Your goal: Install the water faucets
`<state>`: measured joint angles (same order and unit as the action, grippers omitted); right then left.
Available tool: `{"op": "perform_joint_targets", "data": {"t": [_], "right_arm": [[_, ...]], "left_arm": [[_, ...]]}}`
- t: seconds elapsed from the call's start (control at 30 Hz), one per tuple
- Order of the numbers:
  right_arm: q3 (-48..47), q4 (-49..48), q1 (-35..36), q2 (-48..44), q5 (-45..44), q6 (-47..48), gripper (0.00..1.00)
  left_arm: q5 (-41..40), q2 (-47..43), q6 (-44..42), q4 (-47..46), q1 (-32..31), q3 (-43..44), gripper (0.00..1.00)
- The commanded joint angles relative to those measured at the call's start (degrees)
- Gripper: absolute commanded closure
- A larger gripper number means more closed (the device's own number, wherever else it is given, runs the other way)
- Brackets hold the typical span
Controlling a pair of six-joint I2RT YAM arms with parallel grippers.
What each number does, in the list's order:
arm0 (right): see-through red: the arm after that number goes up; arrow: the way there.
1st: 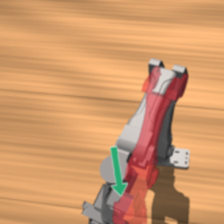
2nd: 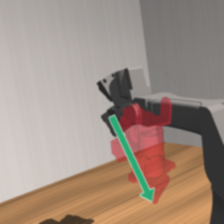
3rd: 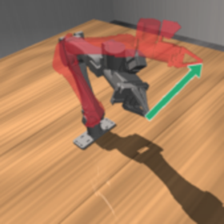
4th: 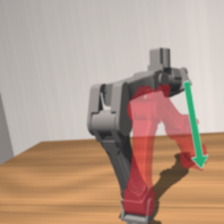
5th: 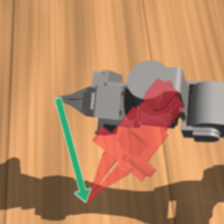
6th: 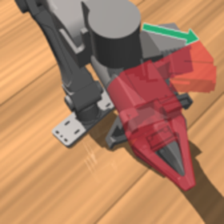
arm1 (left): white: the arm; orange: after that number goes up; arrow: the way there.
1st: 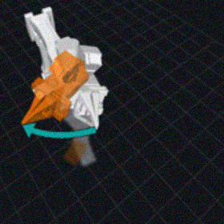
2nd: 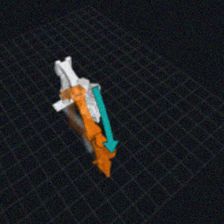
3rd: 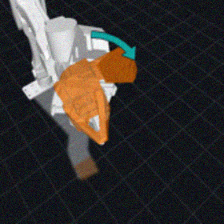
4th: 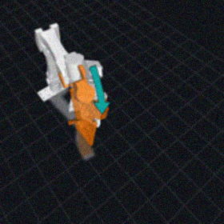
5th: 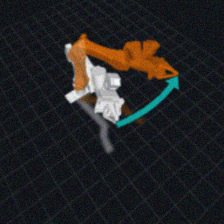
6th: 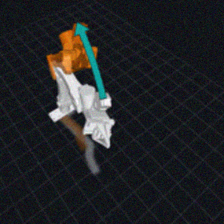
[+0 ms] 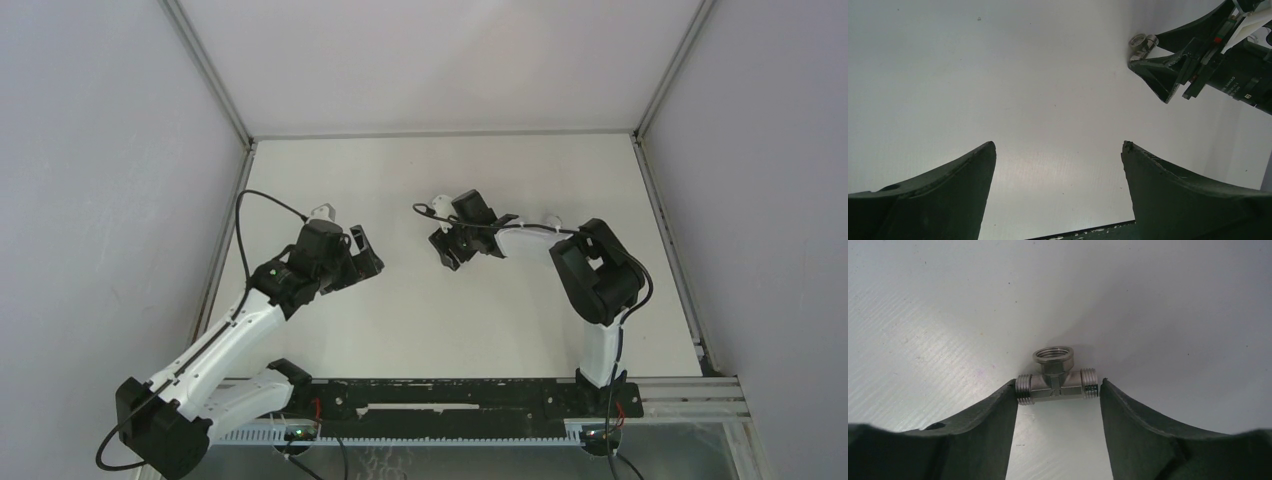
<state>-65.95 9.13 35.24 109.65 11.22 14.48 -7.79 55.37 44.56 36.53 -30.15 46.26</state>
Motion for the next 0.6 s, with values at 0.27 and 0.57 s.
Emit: {"op": "perform_joint_targets", "data": {"t": [0.27,0.57], "right_arm": [[-0.8,2.5,0.8,-6.0,0.9,1.3,0.66],[7.1,4.1,5.6,-26.4,12.5,1.1,0.71]], "left_arm": [[13.2,-0.3,-1.5,-5.8,5.1,1.5,0.02],[46.1,7.0,-1.9,-19.2,7.1,-1.0,0.04]]}}
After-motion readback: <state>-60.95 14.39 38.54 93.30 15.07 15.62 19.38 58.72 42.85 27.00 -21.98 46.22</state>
